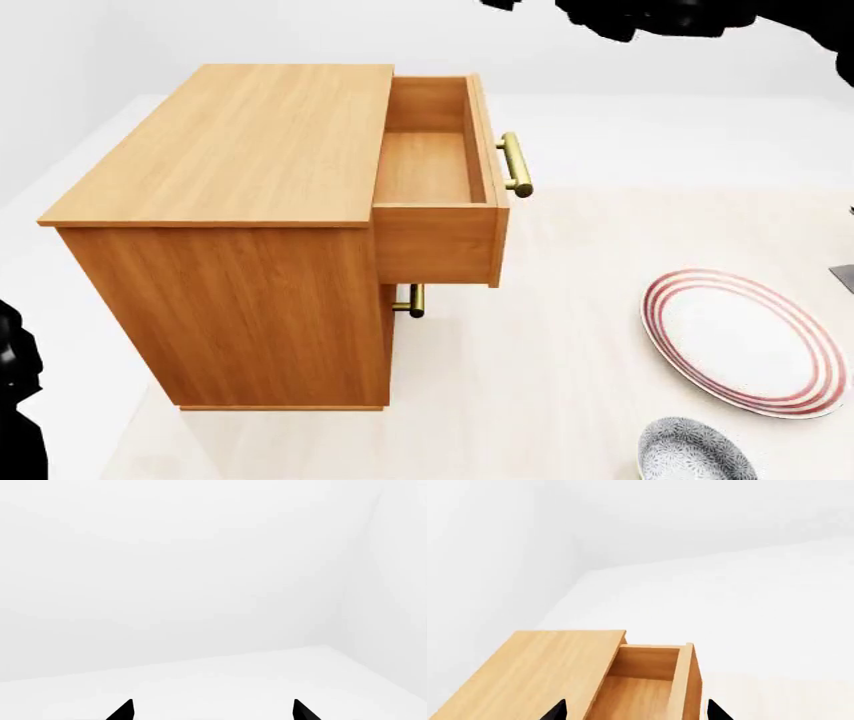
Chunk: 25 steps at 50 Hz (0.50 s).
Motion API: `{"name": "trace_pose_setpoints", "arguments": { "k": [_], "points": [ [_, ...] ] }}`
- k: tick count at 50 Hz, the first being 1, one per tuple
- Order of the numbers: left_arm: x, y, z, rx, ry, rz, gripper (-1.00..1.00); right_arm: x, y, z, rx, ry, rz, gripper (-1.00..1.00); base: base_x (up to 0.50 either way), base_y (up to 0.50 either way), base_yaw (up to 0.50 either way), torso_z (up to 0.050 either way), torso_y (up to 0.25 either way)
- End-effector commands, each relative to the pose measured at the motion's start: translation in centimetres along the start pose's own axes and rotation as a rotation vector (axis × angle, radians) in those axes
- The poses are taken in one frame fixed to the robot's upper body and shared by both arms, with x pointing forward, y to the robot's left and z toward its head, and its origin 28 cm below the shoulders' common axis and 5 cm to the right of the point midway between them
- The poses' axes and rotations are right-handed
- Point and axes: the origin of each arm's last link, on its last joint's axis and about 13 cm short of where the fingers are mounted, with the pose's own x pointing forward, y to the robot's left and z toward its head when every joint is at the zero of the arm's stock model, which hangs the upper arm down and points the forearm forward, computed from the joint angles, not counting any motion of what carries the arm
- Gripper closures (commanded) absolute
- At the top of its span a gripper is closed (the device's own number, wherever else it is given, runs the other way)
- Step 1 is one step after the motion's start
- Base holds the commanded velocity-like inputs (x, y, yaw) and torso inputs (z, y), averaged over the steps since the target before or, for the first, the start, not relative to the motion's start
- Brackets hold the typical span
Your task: Open the top drawer of the cabinet and put the bowl in it.
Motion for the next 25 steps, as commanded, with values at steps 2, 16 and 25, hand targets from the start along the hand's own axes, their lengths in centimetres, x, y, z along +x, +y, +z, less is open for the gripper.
{"name": "trace_pose_setpoints", "arguments": {
  "k": [2,16,25],
  "points": [
    [0.0,0.1,-0.1,0.001,0.005,0.0,-1.0,-0.7,2.1,-0.1,-0.078,0.227,-0.093,-1.0,0.0,0.0,0.0,0.0,0.0],
    [-0.2,0.0,-0.4,0.003,0.012,-0.004,-1.0,-0.7,3.0,-0.7,-0.114,0.317,-0.106,-1.0,0.0,0.0,0.0,0.0,0.0],
    [-0.3,0.1,-0.7,0.01,0.014,-0.005,-1.0,-0.2,3.0,-1.8,-0.139,0.375,-0.097,-1.0,0.0,0.0,0.0,0.0,0.0]
  ]
}}
